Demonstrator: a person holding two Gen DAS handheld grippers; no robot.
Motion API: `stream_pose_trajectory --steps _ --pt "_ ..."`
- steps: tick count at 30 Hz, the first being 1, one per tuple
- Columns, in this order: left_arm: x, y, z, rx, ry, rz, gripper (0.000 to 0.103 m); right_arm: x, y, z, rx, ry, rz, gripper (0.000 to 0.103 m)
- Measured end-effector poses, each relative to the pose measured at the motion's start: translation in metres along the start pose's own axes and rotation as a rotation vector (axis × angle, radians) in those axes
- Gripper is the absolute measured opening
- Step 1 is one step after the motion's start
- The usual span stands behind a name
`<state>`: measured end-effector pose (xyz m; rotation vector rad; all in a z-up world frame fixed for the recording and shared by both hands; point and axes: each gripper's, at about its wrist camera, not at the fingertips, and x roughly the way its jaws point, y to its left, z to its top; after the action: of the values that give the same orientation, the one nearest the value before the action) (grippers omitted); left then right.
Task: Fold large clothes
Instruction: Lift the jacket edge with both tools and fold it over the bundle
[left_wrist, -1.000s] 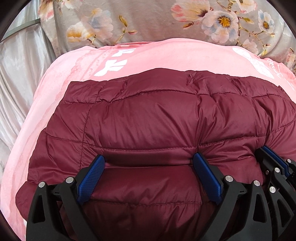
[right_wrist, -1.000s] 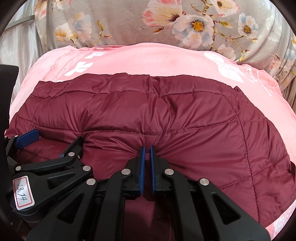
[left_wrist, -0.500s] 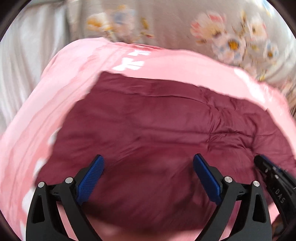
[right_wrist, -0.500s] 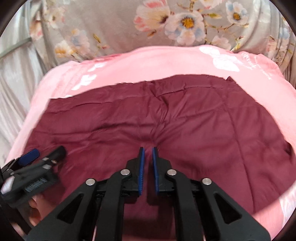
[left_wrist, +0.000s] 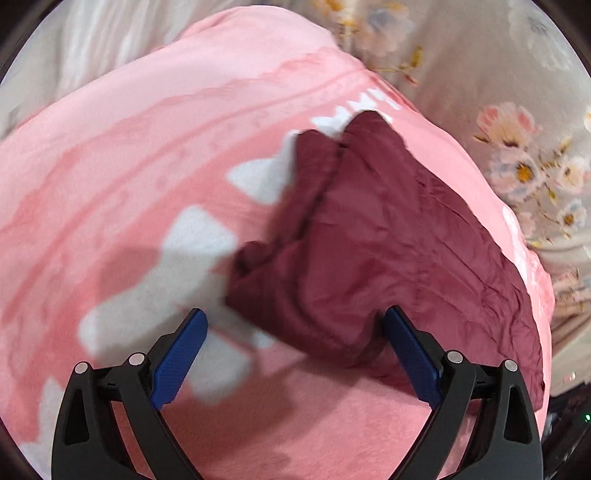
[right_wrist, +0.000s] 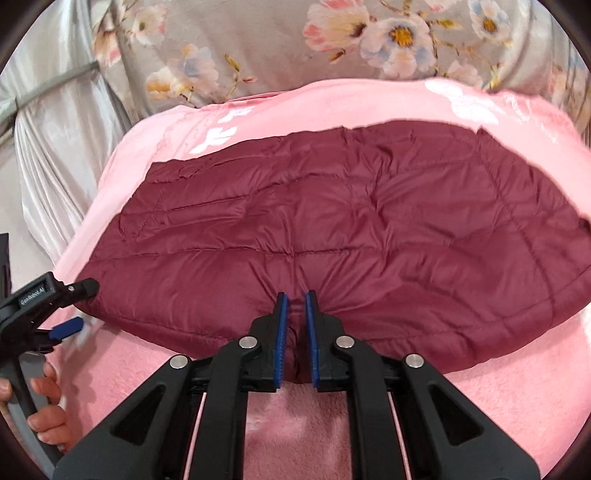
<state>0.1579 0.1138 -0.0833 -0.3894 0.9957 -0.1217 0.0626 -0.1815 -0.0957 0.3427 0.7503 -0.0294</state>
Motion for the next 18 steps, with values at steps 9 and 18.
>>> stream_pose_trajectory --steps 9,18 --pt "-0.008 -0.044 0.005 0.114 -0.044 0.008 0.015 0.005 -0.005 -0.003 0.041 0.008 0.022 0.008" --pt "-0.102 -0.075 0.029 0.204 -0.208 -0.183 0.005 0.007 0.007 -0.013 0.128 0.085 0.165 0.008"
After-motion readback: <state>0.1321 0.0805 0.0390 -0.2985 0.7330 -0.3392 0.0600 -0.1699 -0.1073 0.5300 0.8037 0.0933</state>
